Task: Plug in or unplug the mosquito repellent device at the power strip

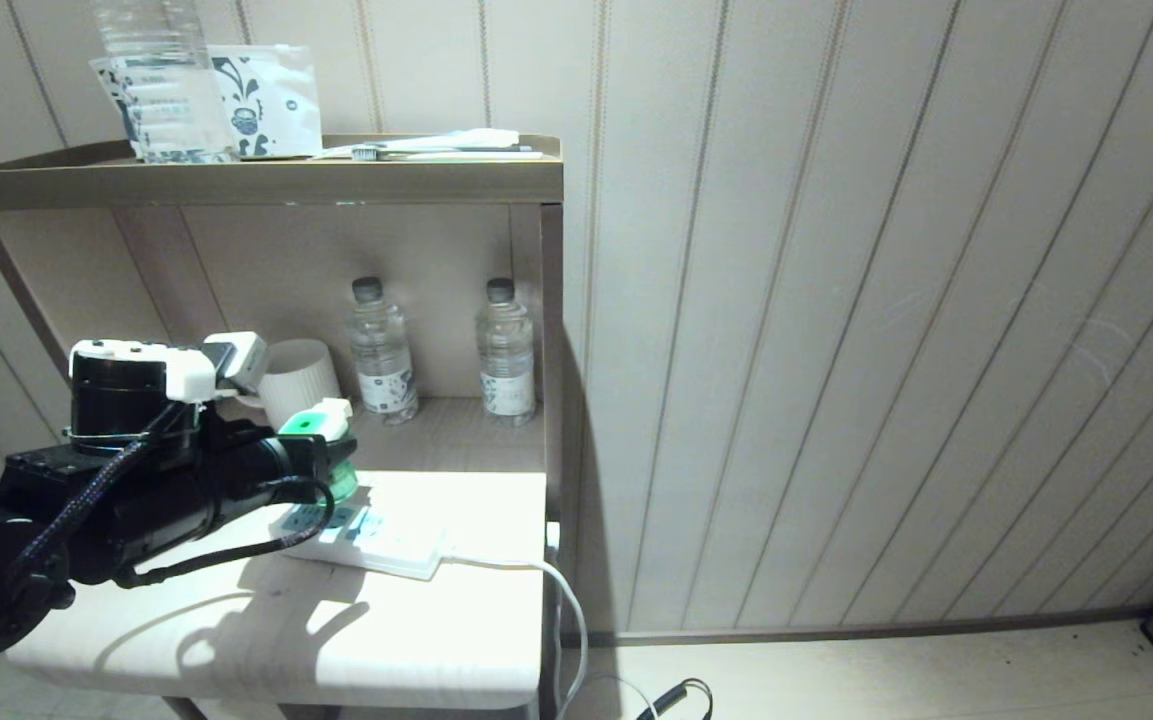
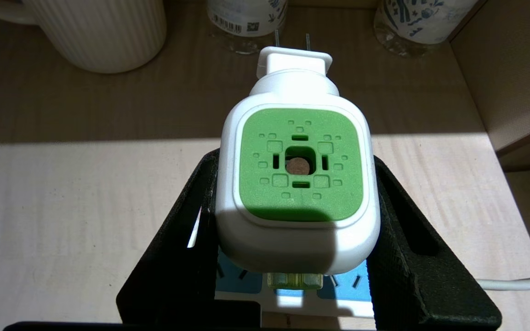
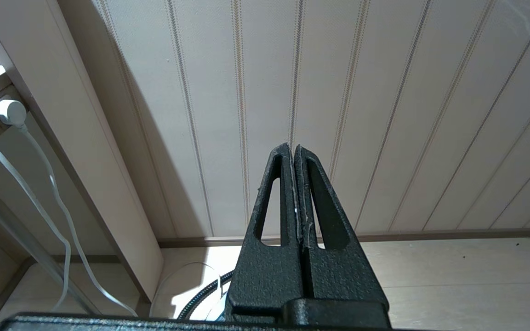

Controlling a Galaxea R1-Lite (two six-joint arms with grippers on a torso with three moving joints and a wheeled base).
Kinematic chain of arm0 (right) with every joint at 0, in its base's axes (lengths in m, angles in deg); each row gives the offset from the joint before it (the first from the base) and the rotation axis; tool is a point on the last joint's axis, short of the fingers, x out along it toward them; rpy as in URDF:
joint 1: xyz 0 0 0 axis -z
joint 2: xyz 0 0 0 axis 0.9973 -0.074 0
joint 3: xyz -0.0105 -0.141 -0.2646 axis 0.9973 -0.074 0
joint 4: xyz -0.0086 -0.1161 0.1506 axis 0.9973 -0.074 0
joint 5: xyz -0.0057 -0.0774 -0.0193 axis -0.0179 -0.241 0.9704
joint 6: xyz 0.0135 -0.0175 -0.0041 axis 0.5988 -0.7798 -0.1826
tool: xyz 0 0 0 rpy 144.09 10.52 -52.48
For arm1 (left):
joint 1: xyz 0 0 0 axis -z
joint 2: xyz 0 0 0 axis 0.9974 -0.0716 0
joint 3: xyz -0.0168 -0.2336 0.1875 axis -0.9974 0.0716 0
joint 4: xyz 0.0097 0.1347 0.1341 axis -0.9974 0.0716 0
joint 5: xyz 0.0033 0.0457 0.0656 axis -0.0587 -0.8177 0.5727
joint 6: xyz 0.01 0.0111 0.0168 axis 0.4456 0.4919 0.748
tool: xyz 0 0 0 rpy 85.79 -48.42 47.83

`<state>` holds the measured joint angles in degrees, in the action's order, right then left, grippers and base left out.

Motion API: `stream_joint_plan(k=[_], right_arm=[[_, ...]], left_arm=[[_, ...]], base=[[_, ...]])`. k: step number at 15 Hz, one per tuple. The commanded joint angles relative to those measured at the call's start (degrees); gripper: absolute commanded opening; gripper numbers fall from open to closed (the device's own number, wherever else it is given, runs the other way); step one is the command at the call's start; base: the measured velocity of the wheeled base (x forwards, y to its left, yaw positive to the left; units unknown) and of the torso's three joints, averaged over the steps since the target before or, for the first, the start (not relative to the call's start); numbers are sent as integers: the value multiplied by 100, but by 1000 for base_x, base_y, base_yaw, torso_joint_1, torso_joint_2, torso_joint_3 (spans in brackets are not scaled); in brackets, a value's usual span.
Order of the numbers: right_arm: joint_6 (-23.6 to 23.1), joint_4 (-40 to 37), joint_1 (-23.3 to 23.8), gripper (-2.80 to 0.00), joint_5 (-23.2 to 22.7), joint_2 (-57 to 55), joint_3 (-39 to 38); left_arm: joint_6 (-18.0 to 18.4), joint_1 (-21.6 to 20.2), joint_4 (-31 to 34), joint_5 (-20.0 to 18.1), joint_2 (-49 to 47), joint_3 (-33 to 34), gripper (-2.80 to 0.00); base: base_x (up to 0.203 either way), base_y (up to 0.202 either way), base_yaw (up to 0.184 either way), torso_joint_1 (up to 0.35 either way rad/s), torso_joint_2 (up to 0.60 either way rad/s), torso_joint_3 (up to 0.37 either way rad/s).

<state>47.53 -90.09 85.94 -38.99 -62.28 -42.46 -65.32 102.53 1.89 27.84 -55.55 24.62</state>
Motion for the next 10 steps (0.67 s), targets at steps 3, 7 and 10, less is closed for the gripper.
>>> stream_joint_plan(k=[3,7,10], right_arm=[[2,0,-1,-280,2,-4,0],[2,0,-1,-280,2,-4,0],[2,0,-1,-280,2,-4,0]], left_arm=[[-182,-3,-245,-8,-52,227,-280],[-365,-3,-254,-17,1,351,-280],[-365,-3,-245,-17,46,370,-280]], base=[[0,0,0,0,0,0],[0,0,0,0,0,0],[0,0,0,0,0,0]])
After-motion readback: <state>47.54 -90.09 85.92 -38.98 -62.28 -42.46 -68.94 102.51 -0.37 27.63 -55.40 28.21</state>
